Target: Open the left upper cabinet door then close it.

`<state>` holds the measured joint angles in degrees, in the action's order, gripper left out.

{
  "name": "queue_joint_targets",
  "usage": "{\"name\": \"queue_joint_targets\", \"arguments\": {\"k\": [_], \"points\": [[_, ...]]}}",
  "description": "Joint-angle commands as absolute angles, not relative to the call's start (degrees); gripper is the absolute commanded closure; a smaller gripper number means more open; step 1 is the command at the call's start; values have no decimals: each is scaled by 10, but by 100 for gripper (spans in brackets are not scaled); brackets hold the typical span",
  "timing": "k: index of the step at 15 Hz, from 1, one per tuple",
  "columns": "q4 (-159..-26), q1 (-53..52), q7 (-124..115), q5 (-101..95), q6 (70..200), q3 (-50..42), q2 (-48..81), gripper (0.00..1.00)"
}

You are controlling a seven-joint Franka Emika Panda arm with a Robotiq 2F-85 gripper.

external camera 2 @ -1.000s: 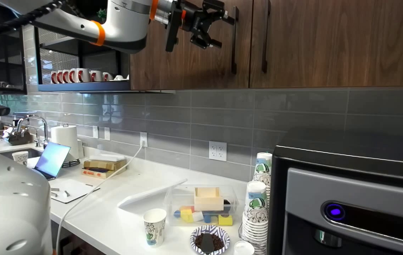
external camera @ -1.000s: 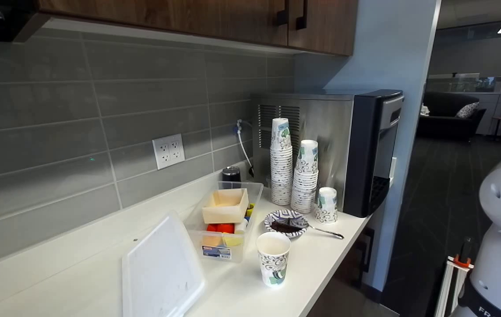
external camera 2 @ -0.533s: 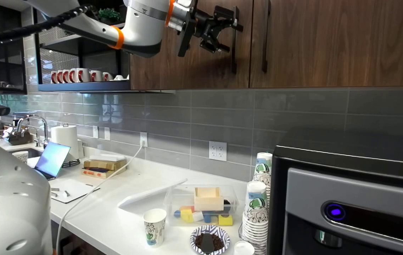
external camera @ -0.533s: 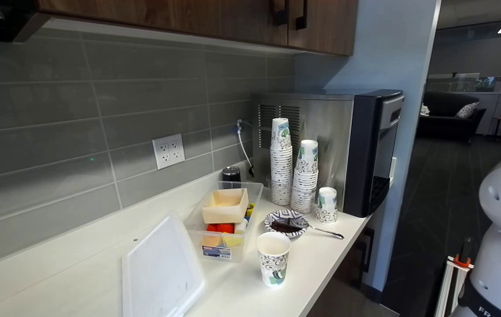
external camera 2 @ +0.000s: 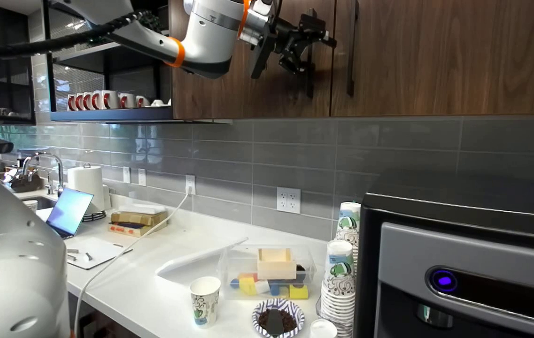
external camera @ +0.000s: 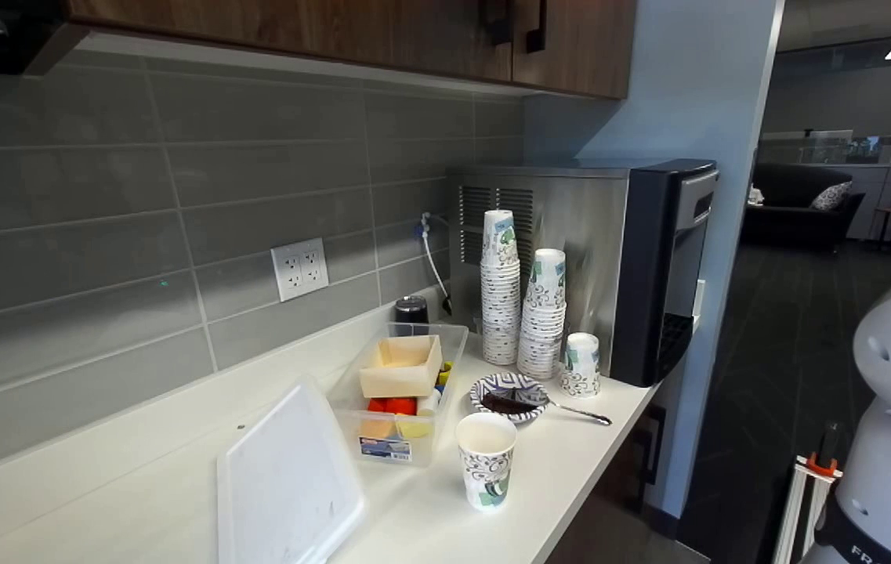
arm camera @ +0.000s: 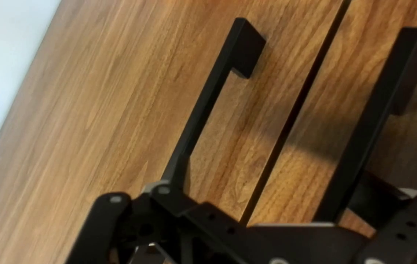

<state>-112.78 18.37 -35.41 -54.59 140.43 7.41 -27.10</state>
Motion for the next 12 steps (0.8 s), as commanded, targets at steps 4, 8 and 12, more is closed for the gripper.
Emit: {"name": "queue_joint_targets", "arguments": {"k": [4,8,12], "points": [[-1124,171,-415,-572,1369,65,-280,0],[-1148,168,-469,-581,1308,72,-317,0],[-1167,152,-504,-589,1243,74,-348,0]]}}
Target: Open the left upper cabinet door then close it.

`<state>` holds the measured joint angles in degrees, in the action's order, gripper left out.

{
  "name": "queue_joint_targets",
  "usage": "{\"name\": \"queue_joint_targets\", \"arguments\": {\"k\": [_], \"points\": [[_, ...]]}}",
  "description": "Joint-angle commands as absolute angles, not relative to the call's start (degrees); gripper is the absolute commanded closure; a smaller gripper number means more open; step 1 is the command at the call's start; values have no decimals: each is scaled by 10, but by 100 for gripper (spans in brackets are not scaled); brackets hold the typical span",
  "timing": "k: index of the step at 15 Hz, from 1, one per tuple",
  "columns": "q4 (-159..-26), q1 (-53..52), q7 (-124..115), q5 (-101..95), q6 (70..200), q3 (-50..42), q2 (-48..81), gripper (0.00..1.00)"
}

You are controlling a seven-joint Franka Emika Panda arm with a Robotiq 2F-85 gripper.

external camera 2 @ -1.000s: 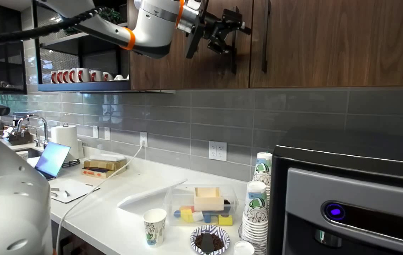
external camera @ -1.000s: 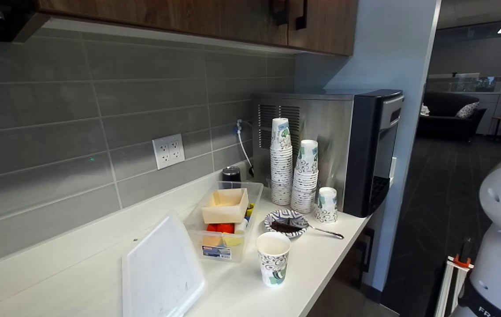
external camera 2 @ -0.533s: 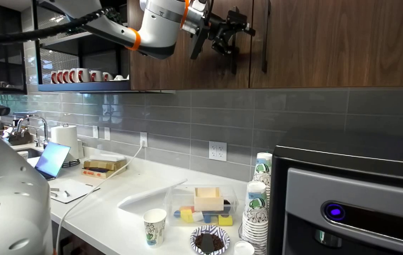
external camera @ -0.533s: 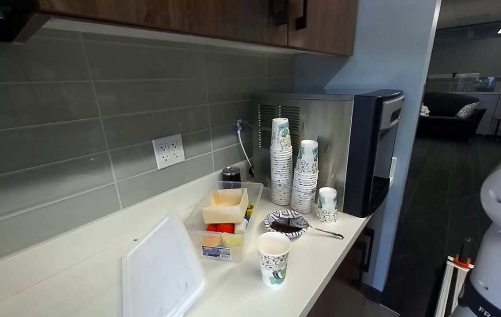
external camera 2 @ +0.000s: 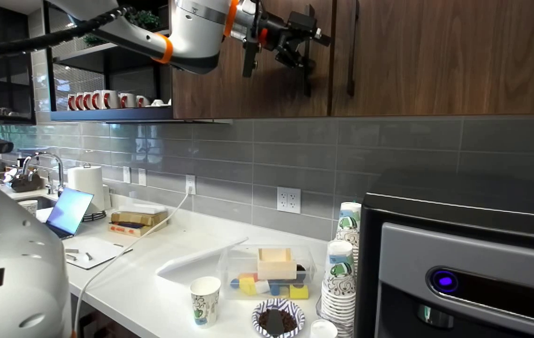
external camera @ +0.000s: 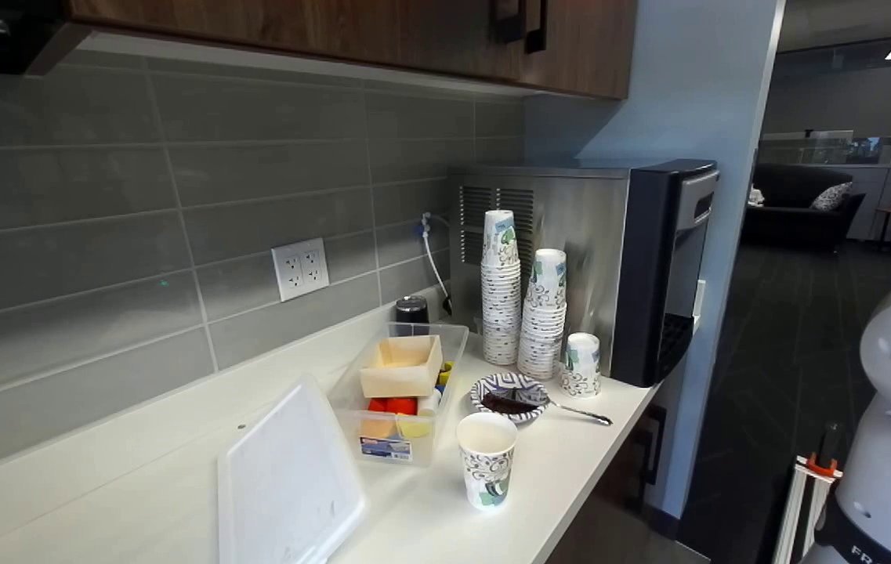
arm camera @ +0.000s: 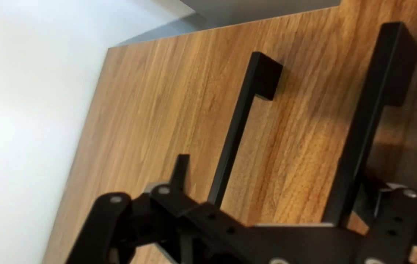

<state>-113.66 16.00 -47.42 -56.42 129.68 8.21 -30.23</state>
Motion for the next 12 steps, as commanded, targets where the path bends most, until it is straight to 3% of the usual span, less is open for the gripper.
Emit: {"name": "queue_joint_targets", "arguments": {"k": [1,12], "points": [[-1172,147,-509,-587,1230,72,-356,0],[-1249,94,-506,-563,1094,66,-476,0]]}}
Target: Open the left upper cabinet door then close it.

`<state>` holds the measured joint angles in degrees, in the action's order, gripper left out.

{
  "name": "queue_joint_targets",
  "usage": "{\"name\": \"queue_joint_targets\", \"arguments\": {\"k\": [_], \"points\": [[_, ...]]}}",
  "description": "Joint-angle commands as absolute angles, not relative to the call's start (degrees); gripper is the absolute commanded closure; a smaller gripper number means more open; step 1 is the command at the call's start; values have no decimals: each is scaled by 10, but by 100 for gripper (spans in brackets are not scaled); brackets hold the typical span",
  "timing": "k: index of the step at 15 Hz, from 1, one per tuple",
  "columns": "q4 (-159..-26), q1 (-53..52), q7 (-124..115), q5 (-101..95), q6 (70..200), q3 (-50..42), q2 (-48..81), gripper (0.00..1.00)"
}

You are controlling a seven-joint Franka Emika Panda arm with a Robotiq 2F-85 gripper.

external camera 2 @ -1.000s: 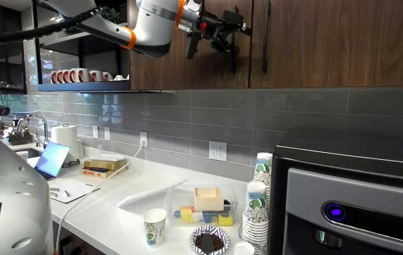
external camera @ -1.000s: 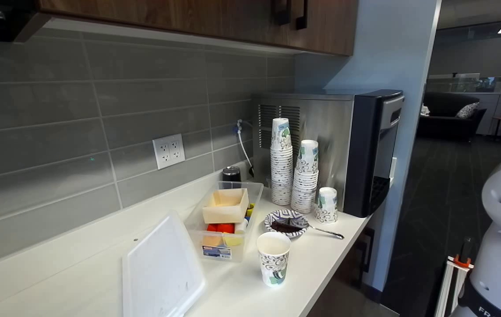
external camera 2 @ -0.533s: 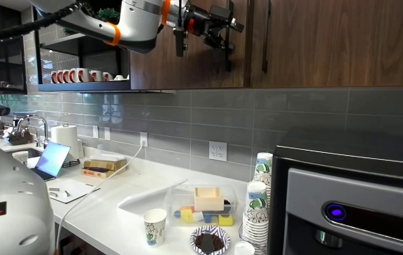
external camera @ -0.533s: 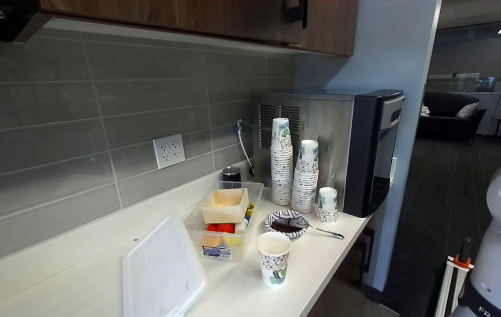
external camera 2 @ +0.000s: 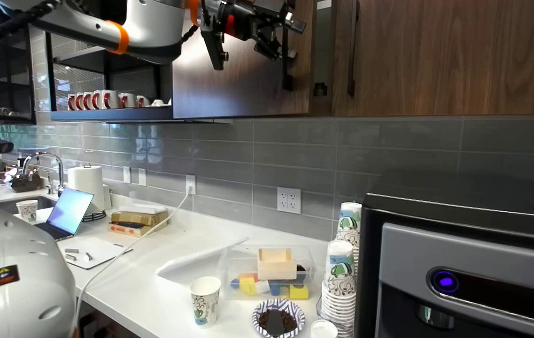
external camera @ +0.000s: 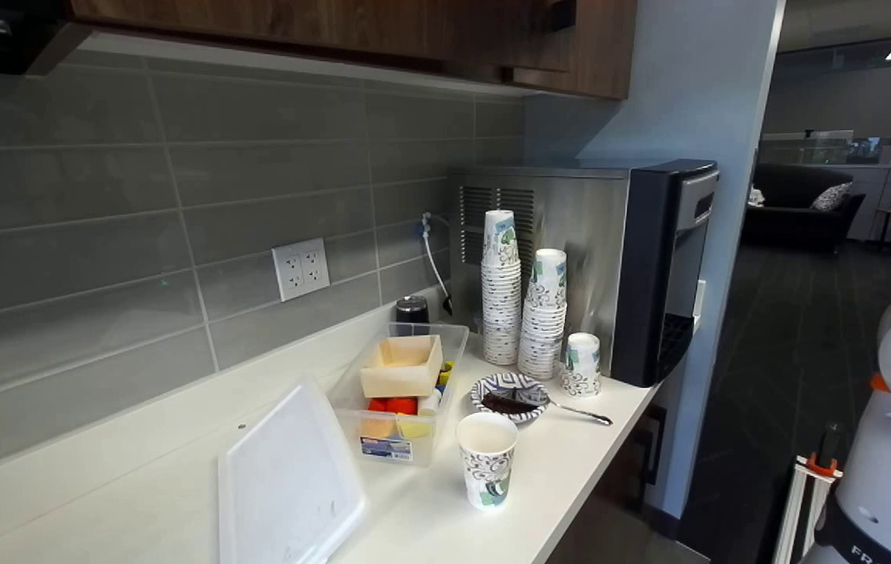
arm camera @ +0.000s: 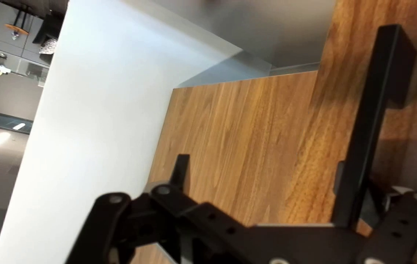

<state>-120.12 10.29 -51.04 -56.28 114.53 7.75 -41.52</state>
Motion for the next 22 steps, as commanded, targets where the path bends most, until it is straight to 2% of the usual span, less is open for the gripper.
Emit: {"name": "queue_joint_targets", "arguments": {"k": [1,22], "points": [[-1260,89,-507,-562,1081,69,-491,0],[-1375,9,-509,-536,862,135,-677,0]]}}
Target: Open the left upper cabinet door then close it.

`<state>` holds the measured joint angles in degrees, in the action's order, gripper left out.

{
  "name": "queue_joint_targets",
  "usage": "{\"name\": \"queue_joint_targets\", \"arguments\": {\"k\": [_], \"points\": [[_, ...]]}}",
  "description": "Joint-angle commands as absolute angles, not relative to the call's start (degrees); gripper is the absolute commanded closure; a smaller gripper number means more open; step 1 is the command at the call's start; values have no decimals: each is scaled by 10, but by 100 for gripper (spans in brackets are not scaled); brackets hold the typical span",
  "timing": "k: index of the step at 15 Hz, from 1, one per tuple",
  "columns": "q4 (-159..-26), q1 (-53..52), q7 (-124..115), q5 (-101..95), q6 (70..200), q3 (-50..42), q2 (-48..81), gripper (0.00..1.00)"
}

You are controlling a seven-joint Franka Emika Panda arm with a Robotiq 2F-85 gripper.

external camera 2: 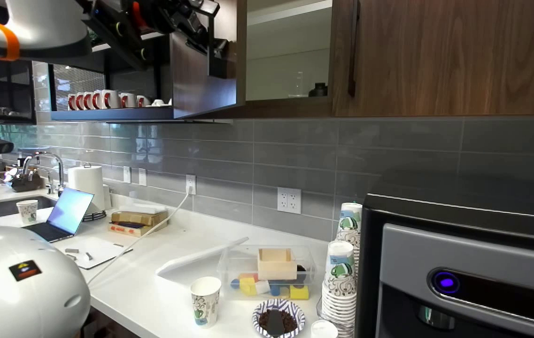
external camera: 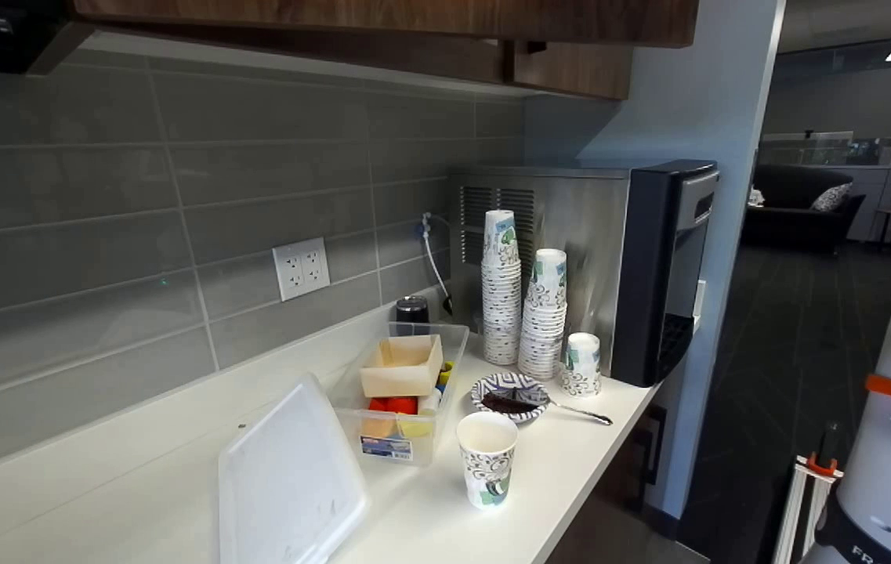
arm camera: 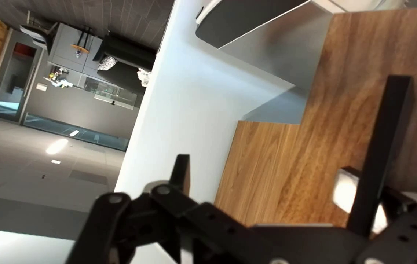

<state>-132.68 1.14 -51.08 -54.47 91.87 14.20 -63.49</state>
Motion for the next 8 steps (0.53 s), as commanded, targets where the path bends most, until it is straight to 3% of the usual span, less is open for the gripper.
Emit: {"name": "queue_joint_targets", "arguments": {"k": [1,8], "points": [[-1376,6,-508,-535,854,139,-681,0],[-1390,-11,-516,-527,824,159,-701,0]]}}
